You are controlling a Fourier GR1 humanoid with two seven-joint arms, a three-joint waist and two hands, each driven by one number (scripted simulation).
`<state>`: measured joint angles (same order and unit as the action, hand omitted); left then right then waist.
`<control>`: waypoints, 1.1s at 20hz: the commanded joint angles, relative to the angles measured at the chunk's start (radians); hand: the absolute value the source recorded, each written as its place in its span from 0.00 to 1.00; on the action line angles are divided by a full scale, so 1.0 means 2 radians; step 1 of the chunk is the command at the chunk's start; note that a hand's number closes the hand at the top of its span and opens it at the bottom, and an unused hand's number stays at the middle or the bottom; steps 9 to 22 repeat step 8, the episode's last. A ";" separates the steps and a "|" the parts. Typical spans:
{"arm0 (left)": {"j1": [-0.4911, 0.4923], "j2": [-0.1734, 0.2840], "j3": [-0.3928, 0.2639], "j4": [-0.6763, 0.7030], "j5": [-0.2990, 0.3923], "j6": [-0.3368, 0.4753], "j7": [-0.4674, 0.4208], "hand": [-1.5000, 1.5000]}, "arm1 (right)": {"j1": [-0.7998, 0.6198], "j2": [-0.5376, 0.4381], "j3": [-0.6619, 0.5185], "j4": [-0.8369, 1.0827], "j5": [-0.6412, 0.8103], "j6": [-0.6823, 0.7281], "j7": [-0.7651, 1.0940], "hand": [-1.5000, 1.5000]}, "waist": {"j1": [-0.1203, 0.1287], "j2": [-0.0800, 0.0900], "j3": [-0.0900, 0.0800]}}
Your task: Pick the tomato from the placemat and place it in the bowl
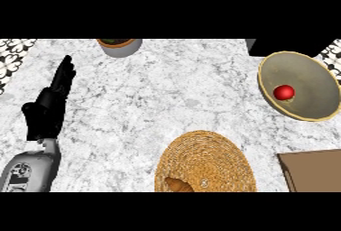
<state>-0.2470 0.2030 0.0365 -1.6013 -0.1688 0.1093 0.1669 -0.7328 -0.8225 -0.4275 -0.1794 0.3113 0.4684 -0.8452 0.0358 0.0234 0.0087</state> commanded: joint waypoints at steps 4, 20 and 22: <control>-0.001 0.002 0.004 0.001 -0.002 0.002 0.000 0.50 | 0.035 0.003 0.009 -0.017 -0.007 0.105 -0.094 0.00 | 0.000 -0.001 0.000; 0.005 -0.006 -0.002 -0.010 -0.005 0.006 0.005 0.50 | 0.066 0.001 0.014 -0.027 -0.013 0.112 -0.109 0.00 | -0.004 -0.003 0.000; 0.005 -0.006 -0.002 -0.010 -0.005 0.006 0.005 0.50 | 0.066 0.001 0.014 -0.027 -0.013 0.112 -0.109 0.00 | -0.004 -0.003 0.000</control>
